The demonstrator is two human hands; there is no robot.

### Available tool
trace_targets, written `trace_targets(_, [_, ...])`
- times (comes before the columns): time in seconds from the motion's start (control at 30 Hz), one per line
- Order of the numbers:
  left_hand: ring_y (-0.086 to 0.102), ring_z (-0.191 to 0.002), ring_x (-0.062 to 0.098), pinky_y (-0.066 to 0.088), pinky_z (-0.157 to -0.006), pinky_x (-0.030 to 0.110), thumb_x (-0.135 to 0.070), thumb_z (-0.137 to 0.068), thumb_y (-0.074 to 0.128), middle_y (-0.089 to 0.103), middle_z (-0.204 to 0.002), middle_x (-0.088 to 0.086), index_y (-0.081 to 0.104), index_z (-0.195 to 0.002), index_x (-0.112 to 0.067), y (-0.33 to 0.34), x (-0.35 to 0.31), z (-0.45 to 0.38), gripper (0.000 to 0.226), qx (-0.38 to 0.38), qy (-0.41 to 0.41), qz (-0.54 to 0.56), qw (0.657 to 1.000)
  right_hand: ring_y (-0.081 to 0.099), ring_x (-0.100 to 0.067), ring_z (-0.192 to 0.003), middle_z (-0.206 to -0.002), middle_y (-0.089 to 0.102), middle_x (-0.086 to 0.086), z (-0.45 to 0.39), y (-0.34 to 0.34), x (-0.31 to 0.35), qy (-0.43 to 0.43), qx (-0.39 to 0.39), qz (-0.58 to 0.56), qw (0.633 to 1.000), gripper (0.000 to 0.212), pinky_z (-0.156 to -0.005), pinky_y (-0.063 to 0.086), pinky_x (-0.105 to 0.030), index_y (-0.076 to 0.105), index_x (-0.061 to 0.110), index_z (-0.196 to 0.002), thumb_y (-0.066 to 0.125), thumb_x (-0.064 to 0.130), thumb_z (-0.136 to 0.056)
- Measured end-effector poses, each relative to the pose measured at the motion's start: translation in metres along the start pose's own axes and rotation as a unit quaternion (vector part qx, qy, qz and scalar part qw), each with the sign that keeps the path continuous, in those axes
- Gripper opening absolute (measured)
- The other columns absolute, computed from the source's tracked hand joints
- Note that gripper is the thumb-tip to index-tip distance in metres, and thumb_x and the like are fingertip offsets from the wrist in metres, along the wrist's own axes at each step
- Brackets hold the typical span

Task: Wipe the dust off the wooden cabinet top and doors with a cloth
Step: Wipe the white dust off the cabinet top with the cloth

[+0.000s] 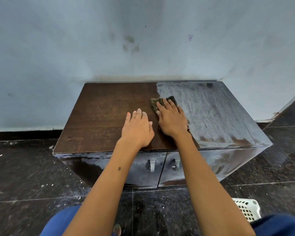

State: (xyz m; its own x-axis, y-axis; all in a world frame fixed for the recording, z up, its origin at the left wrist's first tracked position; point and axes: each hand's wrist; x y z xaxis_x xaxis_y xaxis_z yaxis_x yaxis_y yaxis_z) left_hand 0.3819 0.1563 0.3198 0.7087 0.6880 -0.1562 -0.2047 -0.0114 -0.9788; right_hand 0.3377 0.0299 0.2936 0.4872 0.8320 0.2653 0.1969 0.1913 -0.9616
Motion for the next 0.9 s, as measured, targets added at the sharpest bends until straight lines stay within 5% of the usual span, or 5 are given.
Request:
trace_targets(0.2, [0.008, -0.145, 0.028, 0.002, -0.118, 0.041, -0.029, -0.101, 0.023, 0.009, -0.156, 0.018, 0.014, -0.147, -0.001, 0.011, -0.002, -0.010, 0.055, -0.011, 0.006, -0.016, 1.000, 0.007, -0.014, -0.146, -0.158, 0.015, 0.003, 0.080, 0.012, -0.010, 0.033, -0.054, 0.020, 0.998, 0.046, -0.116, 0.007, -0.037, 0.028, 0.028, -0.147, 0.024, 0.034, -0.102])
trace_targets(0.47, [0.001, -0.145, 0.031, 0.000, -0.119, 0.040, -0.027, -0.101, 0.023, 0.002, -0.156, 0.021, 0.007, -0.148, 0.000, 0.018, -0.008, -0.015, 0.056, -0.015, -0.018, -0.020, 1.000, 0.003, -0.017, -0.146, -0.159, 0.009, 0.001, -0.031, 0.004, -0.001, 0.029, 0.000, 0.004, 1.000, 0.048, -0.118, 0.005, -0.041, 0.022, 0.024, -0.149, 0.026, 0.032, -0.102])
trace_targets(0.73, [0.000, -0.145, 0.029, 0.004, -0.119, 0.038, -0.029, -0.102, 0.022, 0.000, -0.157, 0.019, 0.005, -0.148, -0.001, 0.023, -0.003, -0.015, 0.057, -0.028, -0.005, -0.003, 1.000, 0.004, -0.013, -0.146, -0.158, 0.011, 0.004, 0.053, 0.017, -0.006, 0.038, -0.053, 0.011, 0.998, 0.047, -0.117, 0.005, -0.038, 0.025, 0.028, -0.148, 0.022, 0.035, -0.101])
trace_targets(0.9, [0.000, -0.145, 0.030, 0.004, -0.118, 0.038, -0.027, -0.101, 0.024, 0.000, -0.156, 0.020, 0.006, -0.148, 0.000, 0.020, -0.006, -0.016, 0.057, -0.022, -0.011, -0.002, 1.000, 0.004, -0.016, -0.146, -0.159, 0.011, 0.002, 0.004, 0.010, -0.002, 0.037, -0.036, -0.010, 0.999, 0.046, -0.117, 0.005, -0.040, 0.025, 0.027, -0.148, 0.026, 0.033, -0.102])
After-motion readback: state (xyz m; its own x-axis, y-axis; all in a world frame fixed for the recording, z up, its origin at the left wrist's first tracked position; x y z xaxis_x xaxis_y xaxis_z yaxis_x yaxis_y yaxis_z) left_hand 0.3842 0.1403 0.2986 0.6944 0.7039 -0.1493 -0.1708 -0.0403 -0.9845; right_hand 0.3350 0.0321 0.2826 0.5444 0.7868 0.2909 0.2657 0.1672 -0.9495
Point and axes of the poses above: each hand's wrist, its own z-axis away from the middle knuckle, its own y-axis out of the palm, x = y × z
